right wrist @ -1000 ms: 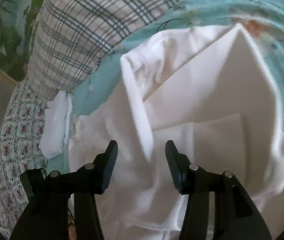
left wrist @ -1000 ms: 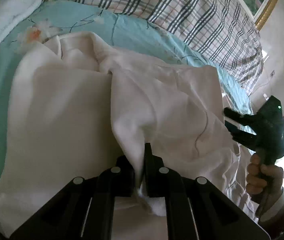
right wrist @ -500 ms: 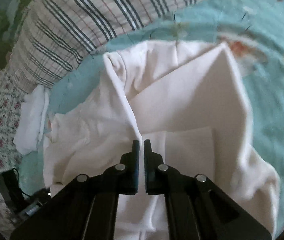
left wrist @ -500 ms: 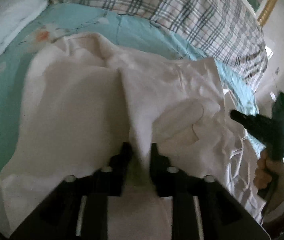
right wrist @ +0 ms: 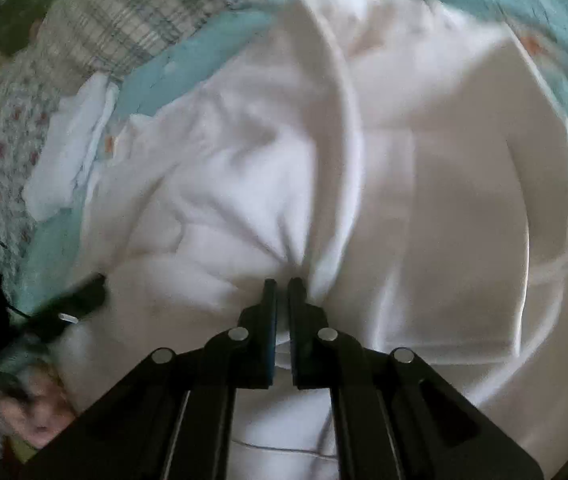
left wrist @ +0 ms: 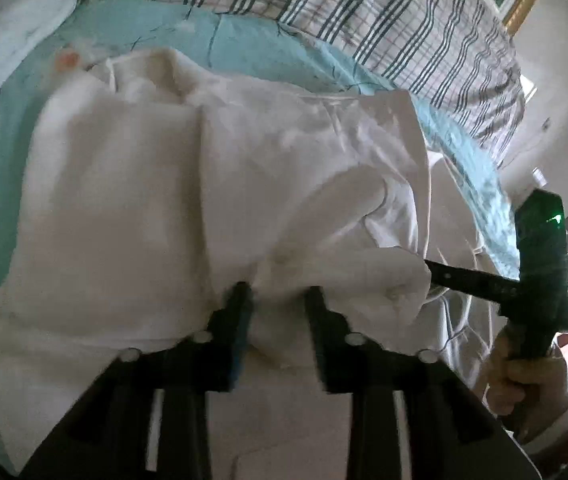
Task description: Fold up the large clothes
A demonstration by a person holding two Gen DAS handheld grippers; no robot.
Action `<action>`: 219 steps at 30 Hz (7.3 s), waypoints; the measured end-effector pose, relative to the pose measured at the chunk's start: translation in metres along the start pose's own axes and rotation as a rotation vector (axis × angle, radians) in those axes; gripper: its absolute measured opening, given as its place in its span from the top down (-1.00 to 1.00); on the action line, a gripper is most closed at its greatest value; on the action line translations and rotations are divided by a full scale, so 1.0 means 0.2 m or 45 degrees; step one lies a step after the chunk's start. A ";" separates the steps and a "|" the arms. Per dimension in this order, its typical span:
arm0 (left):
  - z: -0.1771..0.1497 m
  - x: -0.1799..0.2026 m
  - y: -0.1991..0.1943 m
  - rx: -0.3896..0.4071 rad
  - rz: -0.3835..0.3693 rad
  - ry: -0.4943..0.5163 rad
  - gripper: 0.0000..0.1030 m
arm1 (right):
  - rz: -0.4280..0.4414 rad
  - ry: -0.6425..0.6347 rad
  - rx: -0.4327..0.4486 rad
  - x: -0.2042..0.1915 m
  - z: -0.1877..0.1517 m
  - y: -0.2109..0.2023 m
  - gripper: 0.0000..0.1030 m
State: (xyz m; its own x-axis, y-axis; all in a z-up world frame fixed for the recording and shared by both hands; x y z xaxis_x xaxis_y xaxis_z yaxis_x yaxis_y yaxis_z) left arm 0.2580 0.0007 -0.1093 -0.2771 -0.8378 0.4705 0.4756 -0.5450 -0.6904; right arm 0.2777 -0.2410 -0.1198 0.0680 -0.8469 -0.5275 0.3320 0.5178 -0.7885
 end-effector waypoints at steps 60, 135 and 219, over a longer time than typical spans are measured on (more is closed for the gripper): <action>-0.85 -0.26 -1.02 0.145 -0.171 -0.255 0.83 | 0.360 0.166 0.251 0.49 -0.90 -0.92 0.81; 0.55 -0.74 0.02 0.209 0.029 -0.362 0.99 | -0.126 0.135 0.373 0.53 0.76 -0.13 0.11; -0.05 1.01 0.41 0.098 0.081 0.628 0.87 | 0.434 0.186 0.042 0.44 0.61 -0.12 0.70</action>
State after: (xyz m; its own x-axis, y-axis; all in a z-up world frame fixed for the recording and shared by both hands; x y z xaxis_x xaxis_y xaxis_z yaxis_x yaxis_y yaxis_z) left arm 0.2335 -0.2148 -0.0763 -0.5982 -0.7951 0.0999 0.5598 -0.5038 -0.6579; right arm 0.3916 -0.3418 -0.1089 0.0459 -0.5990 -0.7994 0.3439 0.7608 -0.5503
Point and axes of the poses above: each gripper's, at about its wrist camera, not at the fingertips, and y roughly the way its jaws point, x to its right, z to its top, the point moved 1 cm from there along y, roughly the way its jaws point, and after that the axes turned 5 degrees about -z, right-handed, at the moved point
